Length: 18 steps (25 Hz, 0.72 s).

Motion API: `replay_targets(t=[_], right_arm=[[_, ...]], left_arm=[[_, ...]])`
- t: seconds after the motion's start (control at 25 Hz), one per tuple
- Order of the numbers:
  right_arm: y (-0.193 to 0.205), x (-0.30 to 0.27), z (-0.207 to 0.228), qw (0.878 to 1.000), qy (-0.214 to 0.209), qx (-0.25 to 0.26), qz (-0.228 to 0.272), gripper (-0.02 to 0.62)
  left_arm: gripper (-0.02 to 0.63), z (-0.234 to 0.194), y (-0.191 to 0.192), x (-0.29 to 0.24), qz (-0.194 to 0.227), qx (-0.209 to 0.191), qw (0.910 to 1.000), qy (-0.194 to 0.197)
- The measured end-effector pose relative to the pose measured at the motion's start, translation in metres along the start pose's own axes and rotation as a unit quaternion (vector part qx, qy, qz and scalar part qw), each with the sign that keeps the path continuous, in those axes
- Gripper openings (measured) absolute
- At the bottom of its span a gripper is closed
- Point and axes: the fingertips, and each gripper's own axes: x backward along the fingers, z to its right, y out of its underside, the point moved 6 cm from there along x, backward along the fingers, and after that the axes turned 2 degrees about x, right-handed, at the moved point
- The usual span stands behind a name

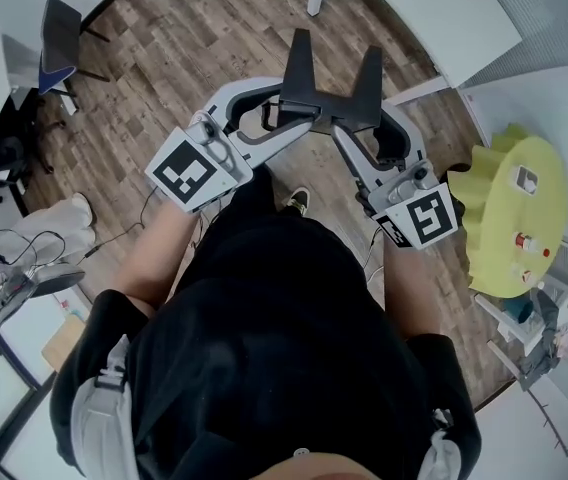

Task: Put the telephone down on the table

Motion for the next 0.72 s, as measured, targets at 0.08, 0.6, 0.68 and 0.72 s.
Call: replay_targets(t=[0.08, 0.6, 0.68, 0.72], right_arm=[[0.001, -0.017, 0.007, 1.000, 0.009, -0.001, -0.001, 0.227], [0.002, -0.122, 0.038, 0.998, 0.063, 0.006, -0.006, 0.227], [0.004, -0.136, 0.036, 0.997, 0.071, 0.006, -0.005, 0.227], [0.005, -0.143, 0.035, 0.997, 0.073, 0.005, -0.004, 0.227]], left_arm=[[0.210, -0.020, 0.000, -0.001, -0.002, 0.003, 1.0000, 0.008], [0.211, -0.142, -0.005, 0.002, 0.003, 0.000, 0.9982, 0.060], [0.212, -0.156, -0.006, 0.008, 0.004, 0.003, 0.9976, 0.069], [0.211, -0.163, -0.005, 0.010, 0.001, 0.004, 0.9974, 0.073]])
